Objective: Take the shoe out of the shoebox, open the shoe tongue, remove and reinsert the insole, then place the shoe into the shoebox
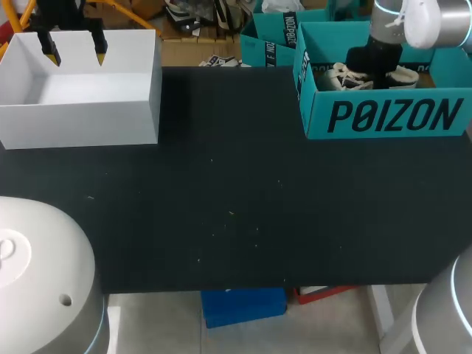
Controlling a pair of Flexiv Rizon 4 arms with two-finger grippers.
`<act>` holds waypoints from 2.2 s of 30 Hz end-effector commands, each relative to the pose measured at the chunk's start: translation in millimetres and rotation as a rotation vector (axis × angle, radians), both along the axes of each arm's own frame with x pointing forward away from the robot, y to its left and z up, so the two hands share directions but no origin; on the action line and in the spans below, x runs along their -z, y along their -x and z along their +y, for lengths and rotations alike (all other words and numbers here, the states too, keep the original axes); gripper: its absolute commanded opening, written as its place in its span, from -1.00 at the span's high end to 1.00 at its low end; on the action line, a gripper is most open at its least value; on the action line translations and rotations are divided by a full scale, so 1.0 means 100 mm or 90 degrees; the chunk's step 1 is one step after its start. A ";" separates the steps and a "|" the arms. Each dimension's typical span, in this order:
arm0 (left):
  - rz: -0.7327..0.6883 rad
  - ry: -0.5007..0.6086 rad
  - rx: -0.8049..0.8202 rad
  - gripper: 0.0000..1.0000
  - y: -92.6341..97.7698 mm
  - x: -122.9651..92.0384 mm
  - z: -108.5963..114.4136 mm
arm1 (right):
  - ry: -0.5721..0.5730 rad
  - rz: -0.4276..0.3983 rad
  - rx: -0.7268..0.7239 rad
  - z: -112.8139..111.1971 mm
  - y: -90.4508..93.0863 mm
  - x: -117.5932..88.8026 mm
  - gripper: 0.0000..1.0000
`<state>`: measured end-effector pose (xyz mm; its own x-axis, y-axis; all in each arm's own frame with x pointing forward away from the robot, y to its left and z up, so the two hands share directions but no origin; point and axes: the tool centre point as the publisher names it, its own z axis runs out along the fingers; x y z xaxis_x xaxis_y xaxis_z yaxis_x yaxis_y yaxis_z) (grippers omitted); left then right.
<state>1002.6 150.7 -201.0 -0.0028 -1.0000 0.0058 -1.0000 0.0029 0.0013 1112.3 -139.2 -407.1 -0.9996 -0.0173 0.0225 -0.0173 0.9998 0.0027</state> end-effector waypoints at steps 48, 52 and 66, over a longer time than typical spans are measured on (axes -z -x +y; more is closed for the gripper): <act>0.001 -0.002 -0.001 -1.00 0.01 -0.01 -0.01 | 0.113 -0.036 0.059 0.48 0.34 -2.24 1.00; 0.001 -0.002 -0.001 -1.00 0.01 -0.01 -0.01 | 0.115 -0.041 0.073 0.74 0.60 -2.34 1.00; 0.001 -0.002 -0.001 -1.00 0.01 -0.01 -0.01 | 0.075 -0.076 0.049 1.86 1.71 -2.16 1.00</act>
<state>1002.6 150.8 -200.9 -0.0030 -1.0000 0.0058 -1.0000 0.0030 0.0014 978.2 28.0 -181.2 -0.9978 0.0666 -0.0021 0.0664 0.9924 -0.1039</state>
